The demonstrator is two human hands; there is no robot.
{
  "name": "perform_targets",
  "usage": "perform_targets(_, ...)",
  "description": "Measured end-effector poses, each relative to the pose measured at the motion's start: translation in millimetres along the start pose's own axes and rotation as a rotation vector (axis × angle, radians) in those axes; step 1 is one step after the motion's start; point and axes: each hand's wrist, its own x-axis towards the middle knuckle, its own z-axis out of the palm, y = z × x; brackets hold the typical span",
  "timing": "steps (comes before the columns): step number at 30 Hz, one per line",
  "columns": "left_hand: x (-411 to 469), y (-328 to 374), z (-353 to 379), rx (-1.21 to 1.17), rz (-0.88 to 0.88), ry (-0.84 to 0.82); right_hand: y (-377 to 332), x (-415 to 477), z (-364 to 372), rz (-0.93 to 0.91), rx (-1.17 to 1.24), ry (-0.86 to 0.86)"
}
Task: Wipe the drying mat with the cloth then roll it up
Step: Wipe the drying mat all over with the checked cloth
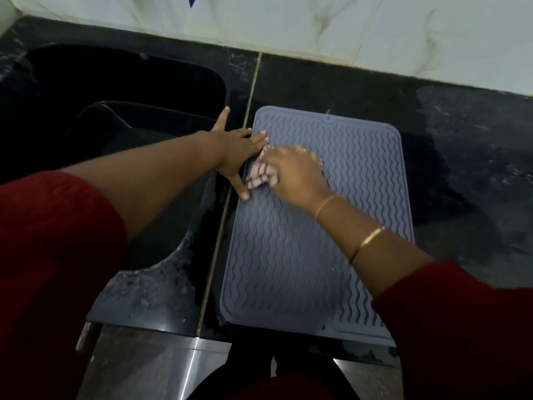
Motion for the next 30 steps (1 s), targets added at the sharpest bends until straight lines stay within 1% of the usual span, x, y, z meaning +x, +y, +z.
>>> perform_targets(2, 1, 1, -2, 0.066, -0.004, -0.012, -11, -31, 9, -0.051, -0.012, 0.001)
perform_targets(4, 1, 1, -1, 0.075, -0.008, -0.011, -17, -60, 13, -0.113, 0.029, -0.015)
perform_targets(7, -1, 5, -1, 0.122, -0.005, 0.009, -18, -88, 13, -0.202, 0.177, -0.089)
perform_targets(9, -2, 8, 0, 0.181, -0.002, 0.04, -14, -89, 2, -0.245, 0.306, -0.144)
perform_targets(10, -2, 8, 0, 0.199, 0.0, 0.056, -10, -83, -4, -0.248, 0.371, -0.123)
perform_targets(12, -4, 8, 2, 0.198, 0.001, 0.078, 1, -57, -15, -0.173, 0.424, 0.01)
perform_targets(14, -5, 8, 2, 0.176, 0.002, 0.075, 13, -23, -20, -0.037, 0.361, 0.097)
perform_targets(16, -4, 8, 1, 0.166, 0.013, 0.06, 17, -2, -15, 0.049, 0.205, 0.057)
perform_targets(17, -4, 9, 0, 0.166, 0.02, 0.058, 15, 0, -9, 0.061, 0.122, 0.025)
perform_targets(20, -3, 8, 0, 0.133, 0.029, 0.062, 4, -23, 8, 0.006, 0.012, 0.011)
perform_targets(25, -6, 7, -1, 0.134, 0.035, 0.056, -14, -96, 17, -0.157, 0.003, -0.012)
perform_targets(28, -7, 14, -4, 0.233, 0.01, 0.053, -19, -121, 14, -0.24, 0.067, -0.093)
perform_targets(30, -9, 19, -4, 0.333, 0.004, 0.067, -15, -115, 1, -0.221, 0.225, -0.119)
